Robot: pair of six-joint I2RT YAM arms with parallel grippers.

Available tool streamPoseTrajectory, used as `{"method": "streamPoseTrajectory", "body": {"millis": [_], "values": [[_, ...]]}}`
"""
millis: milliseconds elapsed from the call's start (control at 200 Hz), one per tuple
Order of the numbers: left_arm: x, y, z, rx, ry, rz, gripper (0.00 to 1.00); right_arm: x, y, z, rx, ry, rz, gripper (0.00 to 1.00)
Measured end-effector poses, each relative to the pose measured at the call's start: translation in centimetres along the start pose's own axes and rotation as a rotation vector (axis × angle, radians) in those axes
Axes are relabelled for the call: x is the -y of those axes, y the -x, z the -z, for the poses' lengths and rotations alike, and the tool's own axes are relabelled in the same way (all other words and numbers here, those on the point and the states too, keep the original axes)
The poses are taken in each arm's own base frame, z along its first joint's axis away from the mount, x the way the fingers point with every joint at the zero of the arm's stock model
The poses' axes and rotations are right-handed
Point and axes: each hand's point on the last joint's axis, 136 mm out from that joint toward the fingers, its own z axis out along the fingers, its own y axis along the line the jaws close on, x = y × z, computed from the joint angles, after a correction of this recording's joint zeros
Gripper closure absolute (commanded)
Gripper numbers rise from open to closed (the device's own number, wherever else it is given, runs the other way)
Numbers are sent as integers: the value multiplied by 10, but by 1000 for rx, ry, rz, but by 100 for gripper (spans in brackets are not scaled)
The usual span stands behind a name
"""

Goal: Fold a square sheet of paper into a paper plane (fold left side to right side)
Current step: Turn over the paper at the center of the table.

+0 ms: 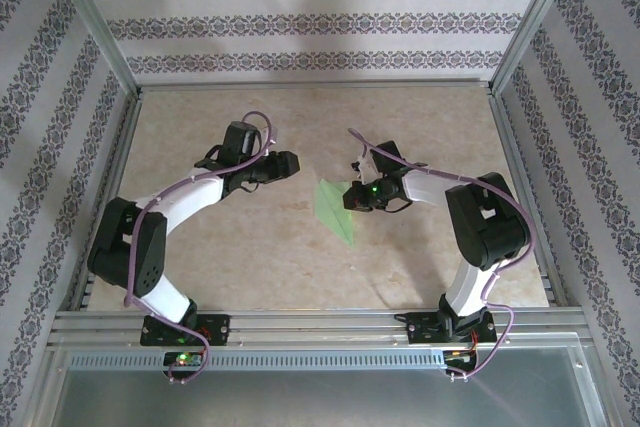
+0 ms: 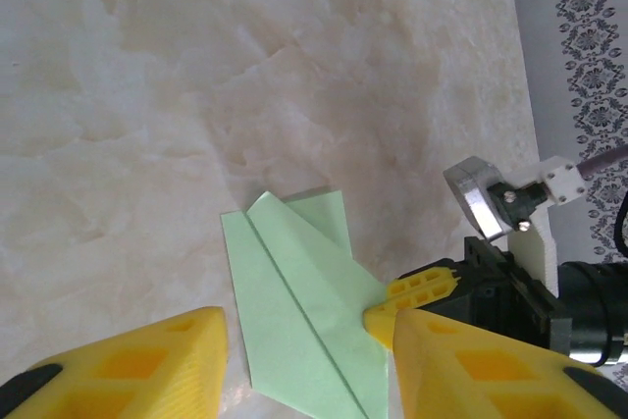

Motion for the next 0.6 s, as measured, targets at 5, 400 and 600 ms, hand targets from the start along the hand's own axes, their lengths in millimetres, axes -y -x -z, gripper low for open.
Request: {"method": "streamPoseTrajectory", "body": {"millis": [5,400,600], "values": [[0,0,1,1,0,2,47,0,0,0,1,0,0,100],[49,69,96,206,-207,4,33,-97,60,129,385,226,220,100],[120,89,128,216,-503,-29,43,-162,75,179,502,406,360,100]]}}
